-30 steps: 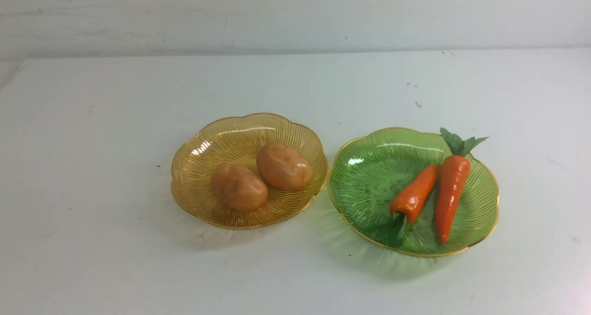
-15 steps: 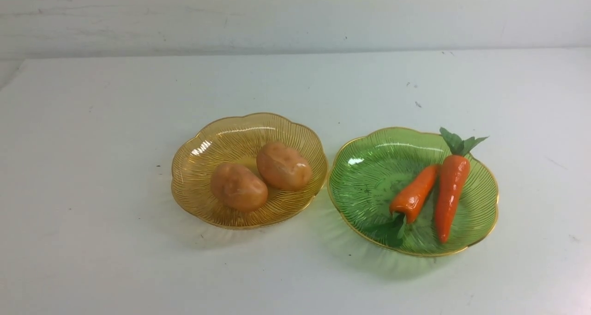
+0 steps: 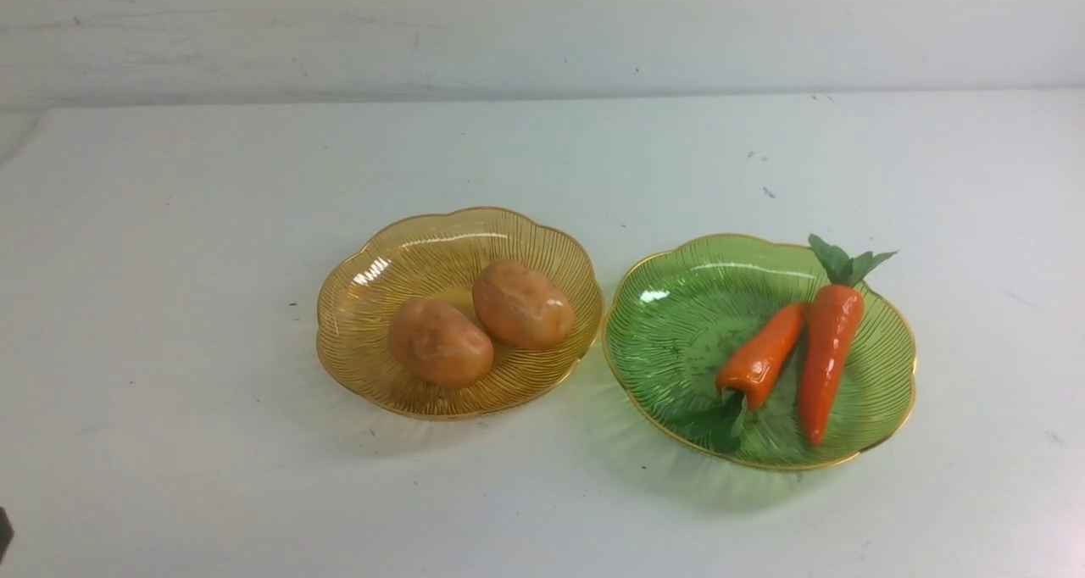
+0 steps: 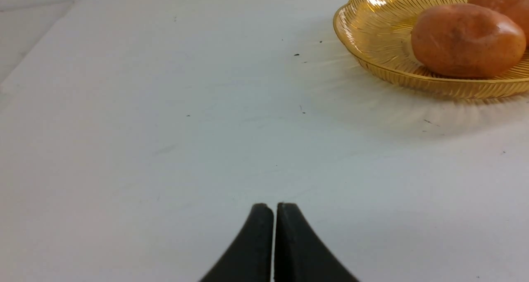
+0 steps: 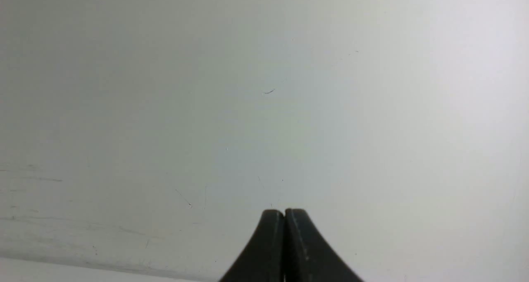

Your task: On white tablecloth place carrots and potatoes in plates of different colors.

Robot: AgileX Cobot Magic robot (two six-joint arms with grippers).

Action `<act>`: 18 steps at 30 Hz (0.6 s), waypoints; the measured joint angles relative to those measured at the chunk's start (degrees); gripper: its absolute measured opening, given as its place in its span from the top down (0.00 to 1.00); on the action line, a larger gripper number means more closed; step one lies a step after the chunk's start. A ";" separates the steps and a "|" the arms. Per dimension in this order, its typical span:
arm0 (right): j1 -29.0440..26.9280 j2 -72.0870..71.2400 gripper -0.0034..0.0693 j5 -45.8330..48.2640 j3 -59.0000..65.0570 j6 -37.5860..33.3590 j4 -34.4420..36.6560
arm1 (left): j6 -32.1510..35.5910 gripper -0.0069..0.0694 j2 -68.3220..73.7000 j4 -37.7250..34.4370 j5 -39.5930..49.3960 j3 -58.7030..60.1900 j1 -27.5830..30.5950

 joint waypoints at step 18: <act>-3.11 0.00 0.97 2.94 10.35 -0.30 -0.27 | 0.00 0.91 0.00 -0.13 0.05 0.00 0.00</act>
